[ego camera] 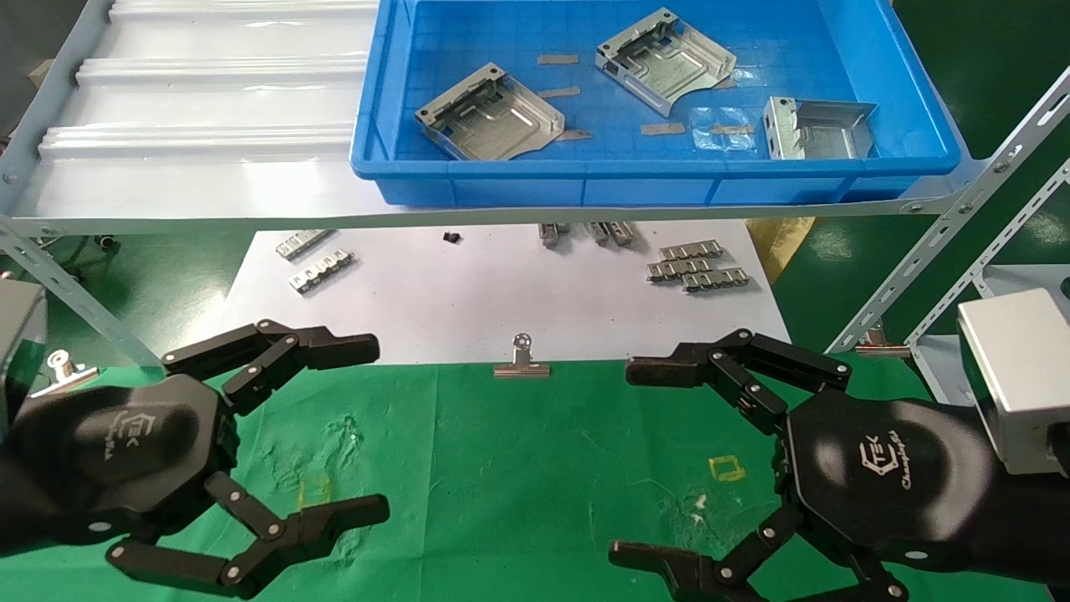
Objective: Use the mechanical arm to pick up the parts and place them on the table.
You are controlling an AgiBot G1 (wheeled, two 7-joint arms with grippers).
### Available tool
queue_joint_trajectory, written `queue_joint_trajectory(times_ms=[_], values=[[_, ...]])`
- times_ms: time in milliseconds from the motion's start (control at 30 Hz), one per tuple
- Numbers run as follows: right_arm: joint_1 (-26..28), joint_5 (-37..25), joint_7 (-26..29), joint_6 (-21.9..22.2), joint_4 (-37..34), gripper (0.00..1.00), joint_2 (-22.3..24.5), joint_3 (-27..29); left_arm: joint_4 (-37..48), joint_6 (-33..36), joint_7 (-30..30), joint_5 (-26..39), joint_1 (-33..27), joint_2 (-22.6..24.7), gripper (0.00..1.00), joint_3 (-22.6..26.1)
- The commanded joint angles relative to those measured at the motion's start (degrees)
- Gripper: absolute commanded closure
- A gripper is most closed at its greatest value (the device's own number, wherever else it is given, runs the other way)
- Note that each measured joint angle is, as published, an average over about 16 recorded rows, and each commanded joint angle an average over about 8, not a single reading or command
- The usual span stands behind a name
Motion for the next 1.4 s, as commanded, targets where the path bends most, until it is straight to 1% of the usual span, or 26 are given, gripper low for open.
queue_joint_trajectory(times_ms=[33, 167, 200, 1400], values=[[0.0, 0.0, 0.0, 0.0, 0.0, 0.0, 0.0, 0.0, 0.0, 0.0, 0.0, 0.0, 0.0, 0.0, 0.44, 0.0], [0.0, 0.0, 0.0, 0.0, 0.0, 0.0, 0.0, 0.0, 0.0, 0.0, 0.0, 0.0, 0.0, 0.0, 0.94, 0.0], [0.0, 0.0, 0.0, 0.0, 0.0, 0.0, 0.0, 0.0, 0.0, 0.0, 0.0, 0.0, 0.0, 0.0, 1.0, 0.0], [0.0, 0.0, 0.0, 0.0, 0.0, 0.0, 0.0, 0.0, 0.0, 0.0, 0.0, 0.0, 0.0, 0.0, 1.0, 0.0]])
